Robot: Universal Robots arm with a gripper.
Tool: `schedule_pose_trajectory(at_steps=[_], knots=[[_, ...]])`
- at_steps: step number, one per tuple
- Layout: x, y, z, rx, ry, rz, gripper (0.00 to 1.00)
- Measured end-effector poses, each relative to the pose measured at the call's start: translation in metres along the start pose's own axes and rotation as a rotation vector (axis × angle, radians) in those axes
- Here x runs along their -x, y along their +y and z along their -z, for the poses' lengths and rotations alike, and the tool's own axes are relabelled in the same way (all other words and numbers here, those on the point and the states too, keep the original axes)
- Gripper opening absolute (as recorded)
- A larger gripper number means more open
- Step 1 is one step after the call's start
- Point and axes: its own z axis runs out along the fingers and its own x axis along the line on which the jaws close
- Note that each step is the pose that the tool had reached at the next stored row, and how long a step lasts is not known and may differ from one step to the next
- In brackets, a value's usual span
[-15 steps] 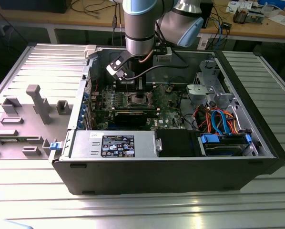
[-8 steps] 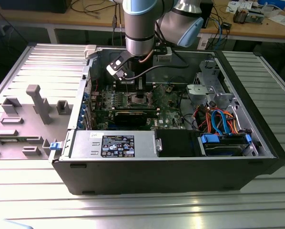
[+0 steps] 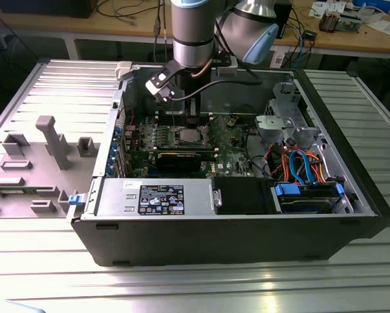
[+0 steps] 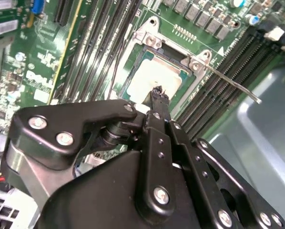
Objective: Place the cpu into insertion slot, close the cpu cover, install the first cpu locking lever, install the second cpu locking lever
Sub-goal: 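Close the cpu cover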
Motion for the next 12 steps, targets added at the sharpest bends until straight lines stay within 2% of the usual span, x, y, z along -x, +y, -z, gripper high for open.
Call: schedule_pose_trajectory(at_steps=[1,12], knots=[[0.0000,0.0006,0.0031,-0.0016,0.0000,0.000,0.11],[0.0001,0.0009,0.0042,-0.0025,0.0000,0.000,0.11]])
